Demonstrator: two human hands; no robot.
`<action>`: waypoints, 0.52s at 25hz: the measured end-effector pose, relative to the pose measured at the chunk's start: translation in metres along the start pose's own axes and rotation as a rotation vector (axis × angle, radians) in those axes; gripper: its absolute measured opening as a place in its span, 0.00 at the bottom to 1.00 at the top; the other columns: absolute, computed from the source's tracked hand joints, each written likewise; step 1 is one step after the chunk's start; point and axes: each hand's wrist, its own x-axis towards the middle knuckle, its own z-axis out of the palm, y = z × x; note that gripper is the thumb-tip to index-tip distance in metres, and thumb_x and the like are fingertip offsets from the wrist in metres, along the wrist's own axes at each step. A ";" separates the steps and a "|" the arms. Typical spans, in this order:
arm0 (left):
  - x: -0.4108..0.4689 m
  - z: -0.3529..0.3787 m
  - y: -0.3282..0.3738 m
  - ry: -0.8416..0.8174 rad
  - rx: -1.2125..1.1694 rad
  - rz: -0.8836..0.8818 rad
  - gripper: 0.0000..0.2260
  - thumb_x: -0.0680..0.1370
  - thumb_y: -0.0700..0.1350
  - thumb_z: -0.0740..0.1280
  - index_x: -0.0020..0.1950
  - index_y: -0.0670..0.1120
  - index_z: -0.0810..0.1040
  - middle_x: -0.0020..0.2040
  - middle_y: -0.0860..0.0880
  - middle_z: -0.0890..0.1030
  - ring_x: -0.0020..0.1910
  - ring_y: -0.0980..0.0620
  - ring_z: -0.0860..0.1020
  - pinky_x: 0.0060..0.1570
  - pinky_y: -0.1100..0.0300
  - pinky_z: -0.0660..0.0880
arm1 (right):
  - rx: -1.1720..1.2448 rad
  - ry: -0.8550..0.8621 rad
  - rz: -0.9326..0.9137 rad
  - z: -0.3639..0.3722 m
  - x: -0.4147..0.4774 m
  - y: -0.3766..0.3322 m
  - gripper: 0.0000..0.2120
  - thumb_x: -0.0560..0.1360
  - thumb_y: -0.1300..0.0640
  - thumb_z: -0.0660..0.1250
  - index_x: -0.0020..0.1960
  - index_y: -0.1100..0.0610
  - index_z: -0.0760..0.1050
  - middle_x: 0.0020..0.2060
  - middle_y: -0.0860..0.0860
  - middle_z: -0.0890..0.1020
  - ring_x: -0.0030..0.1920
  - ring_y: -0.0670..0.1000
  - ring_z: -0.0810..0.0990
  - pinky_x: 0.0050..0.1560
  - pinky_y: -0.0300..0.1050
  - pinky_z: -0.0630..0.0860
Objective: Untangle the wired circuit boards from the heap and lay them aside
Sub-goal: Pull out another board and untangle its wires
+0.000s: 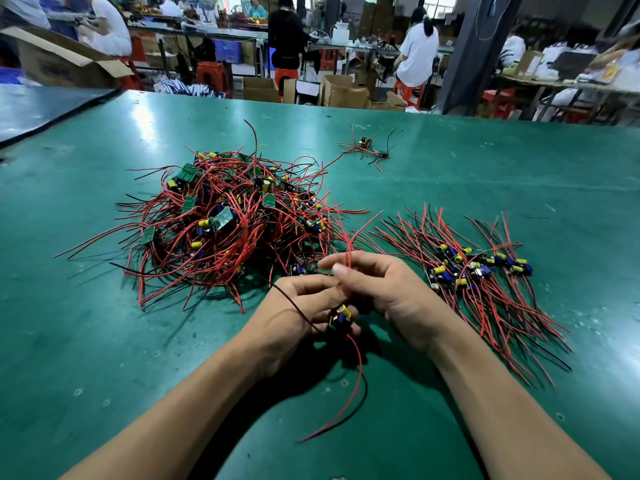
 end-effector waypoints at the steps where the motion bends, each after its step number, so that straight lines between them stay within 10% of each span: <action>1: -0.001 0.001 0.000 -0.013 0.012 0.008 0.09 0.70 0.42 0.71 0.45 0.37 0.84 0.37 0.39 0.82 0.30 0.47 0.81 0.32 0.59 0.79 | -0.026 -0.016 0.005 0.000 0.000 0.001 0.12 0.71 0.49 0.76 0.51 0.53 0.84 0.37 0.52 0.80 0.30 0.48 0.77 0.29 0.41 0.76; 13: 0.002 -0.004 0.002 0.005 0.082 0.054 0.06 0.70 0.41 0.71 0.43 0.40 0.85 0.37 0.40 0.83 0.30 0.46 0.82 0.33 0.60 0.79 | -0.218 0.378 -0.110 0.003 0.009 0.004 0.16 0.82 0.45 0.64 0.44 0.51 0.85 0.23 0.50 0.71 0.24 0.47 0.71 0.28 0.36 0.70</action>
